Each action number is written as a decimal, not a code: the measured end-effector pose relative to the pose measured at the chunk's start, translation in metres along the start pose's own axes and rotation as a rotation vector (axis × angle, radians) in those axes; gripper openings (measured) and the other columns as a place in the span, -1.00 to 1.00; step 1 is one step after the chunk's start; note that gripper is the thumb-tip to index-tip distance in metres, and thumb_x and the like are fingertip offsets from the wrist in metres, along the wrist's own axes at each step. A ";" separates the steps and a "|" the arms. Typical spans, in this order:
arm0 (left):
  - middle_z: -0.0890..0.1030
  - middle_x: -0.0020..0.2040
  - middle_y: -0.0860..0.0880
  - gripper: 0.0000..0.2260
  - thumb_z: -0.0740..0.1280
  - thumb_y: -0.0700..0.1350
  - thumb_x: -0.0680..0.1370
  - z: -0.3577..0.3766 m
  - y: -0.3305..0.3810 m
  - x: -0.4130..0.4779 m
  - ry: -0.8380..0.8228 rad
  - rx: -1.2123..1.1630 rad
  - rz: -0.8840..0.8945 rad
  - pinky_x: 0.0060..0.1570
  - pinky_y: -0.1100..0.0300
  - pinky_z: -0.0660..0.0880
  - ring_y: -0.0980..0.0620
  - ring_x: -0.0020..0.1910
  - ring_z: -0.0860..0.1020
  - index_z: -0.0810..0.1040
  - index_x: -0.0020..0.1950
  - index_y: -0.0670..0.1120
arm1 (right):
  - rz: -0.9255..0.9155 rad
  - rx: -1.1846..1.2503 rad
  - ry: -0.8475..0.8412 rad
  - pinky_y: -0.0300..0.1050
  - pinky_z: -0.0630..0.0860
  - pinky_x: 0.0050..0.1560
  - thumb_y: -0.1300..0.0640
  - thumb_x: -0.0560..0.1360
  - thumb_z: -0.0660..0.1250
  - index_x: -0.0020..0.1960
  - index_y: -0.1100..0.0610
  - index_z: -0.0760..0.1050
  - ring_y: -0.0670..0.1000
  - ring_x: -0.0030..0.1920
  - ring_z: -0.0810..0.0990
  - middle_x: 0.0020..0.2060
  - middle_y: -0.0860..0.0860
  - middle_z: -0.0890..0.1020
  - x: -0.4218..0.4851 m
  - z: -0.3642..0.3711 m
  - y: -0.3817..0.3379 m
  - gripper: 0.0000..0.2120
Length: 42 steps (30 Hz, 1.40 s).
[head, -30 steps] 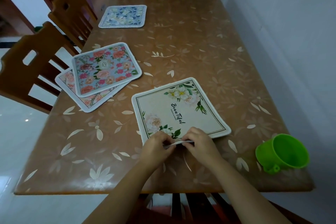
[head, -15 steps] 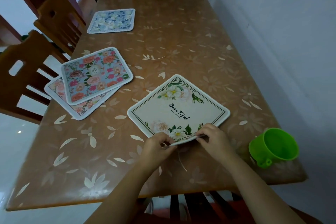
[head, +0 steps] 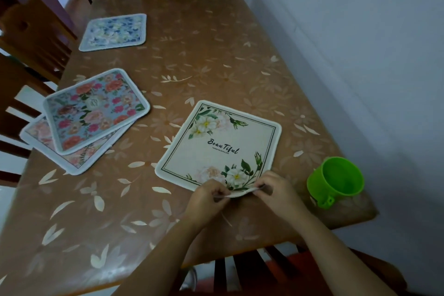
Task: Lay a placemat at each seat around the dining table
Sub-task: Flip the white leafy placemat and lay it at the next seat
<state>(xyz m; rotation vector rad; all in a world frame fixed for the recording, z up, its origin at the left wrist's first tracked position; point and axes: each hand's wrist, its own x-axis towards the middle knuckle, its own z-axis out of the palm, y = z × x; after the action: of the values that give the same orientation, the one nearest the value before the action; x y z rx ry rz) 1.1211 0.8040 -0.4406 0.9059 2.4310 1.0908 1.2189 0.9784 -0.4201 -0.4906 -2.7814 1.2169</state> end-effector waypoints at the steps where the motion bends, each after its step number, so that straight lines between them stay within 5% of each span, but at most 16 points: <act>1: 0.61 -0.15 -0.13 -0.95 0.44 -0.29 0.37 0.001 -0.002 0.001 0.008 0.010 0.001 -0.23 0.57 0.34 0.03 -0.19 0.53 0.60 -0.19 -0.20 | 0.004 0.012 0.017 -0.38 0.40 -0.11 0.31 0.35 0.43 -0.22 0.08 0.56 -0.14 -0.19 0.50 -0.27 -0.20 0.47 -0.001 -0.003 0.003 -0.86; 6: 0.61 -0.13 -0.14 -0.95 0.41 -0.26 0.39 0.010 -0.001 0.007 -0.058 0.121 0.113 -0.11 0.16 0.48 -0.06 -0.11 0.55 0.60 -0.17 -0.18 | 0.009 0.007 0.038 -0.51 0.37 -0.11 0.35 0.36 0.41 -0.20 0.17 0.57 -0.08 -0.17 0.52 -0.23 -0.06 0.50 -0.005 -0.006 0.009 -0.89; 12: 0.60 -0.15 -0.16 -0.94 0.43 -0.29 0.37 0.015 -0.006 0.010 -0.016 0.084 0.070 -0.17 0.30 0.42 -0.06 -0.15 0.55 0.61 -0.18 -0.20 | 0.033 -0.025 0.043 -0.06 0.41 0.11 0.32 0.39 0.39 -0.17 0.18 0.56 -0.01 -0.11 0.54 -0.17 0.03 0.56 -0.005 -0.012 0.015 -0.93; 16: 0.60 -0.17 -0.13 -0.96 0.43 -0.25 0.38 0.017 -0.005 0.014 0.013 0.037 0.014 -0.24 0.41 0.37 0.01 -0.21 0.54 0.61 -0.20 -0.18 | 0.003 -0.150 -0.052 -0.22 0.43 -0.09 0.30 0.39 0.36 -0.15 0.15 0.54 0.00 -0.09 0.52 -0.13 0.01 0.54 -0.005 -0.005 0.014 -0.92; 25: 0.61 -0.16 -0.10 -0.92 0.44 -0.17 0.39 0.023 0.003 0.022 0.001 0.120 0.101 -0.18 0.19 0.45 -0.02 -0.17 0.54 0.63 -0.15 -0.14 | 0.036 -0.145 -0.038 -0.11 0.48 -0.09 0.18 0.44 0.35 -0.10 0.11 0.55 -0.02 -0.09 0.49 -0.11 -0.02 0.51 0.009 0.017 0.003 -0.94; 30: 0.60 -0.19 -0.14 -0.91 0.44 -0.29 0.35 0.010 -0.017 0.020 0.031 0.166 0.084 -0.16 0.10 0.50 -0.09 -0.17 0.54 0.62 -0.18 -0.19 | 0.078 -0.086 0.022 -0.15 0.48 -0.07 0.24 0.41 0.38 -0.13 0.17 0.59 -0.03 -0.12 0.51 -0.17 -0.03 0.51 0.006 0.014 0.012 -0.95; 35: 0.58 -0.19 -0.13 -0.94 0.40 -0.27 0.35 0.004 -0.030 0.021 -0.004 0.225 0.007 -0.20 0.23 0.38 -0.07 -0.17 0.51 0.58 -0.21 -0.18 | 0.066 -0.098 0.021 -0.34 0.33 -0.13 0.23 0.41 0.39 -0.13 0.17 0.60 -0.08 -0.14 0.47 -0.15 0.00 0.54 0.004 0.022 0.017 -0.95; 42: 0.59 -0.20 -0.07 -0.95 0.38 -0.20 0.35 0.002 -0.033 0.003 -0.038 0.274 0.008 -0.25 0.21 0.40 -0.03 -0.20 0.52 0.57 -0.21 -0.12 | 0.020 -0.228 -0.026 -0.29 0.28 -0.03 0.16 0.41 0.40 -0.10 0.10 0.60 -0.13 -0.12 0.39 -0.11 -0.03 0.56 0.006 0.031 0.026 -0.92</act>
<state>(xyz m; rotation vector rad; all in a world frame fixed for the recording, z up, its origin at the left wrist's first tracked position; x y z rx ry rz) 1.1063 0.7901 -0.4670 1.0077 2.5880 0.7458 1.2139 0.9754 -0.4605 -0.5215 -2.9608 0.9188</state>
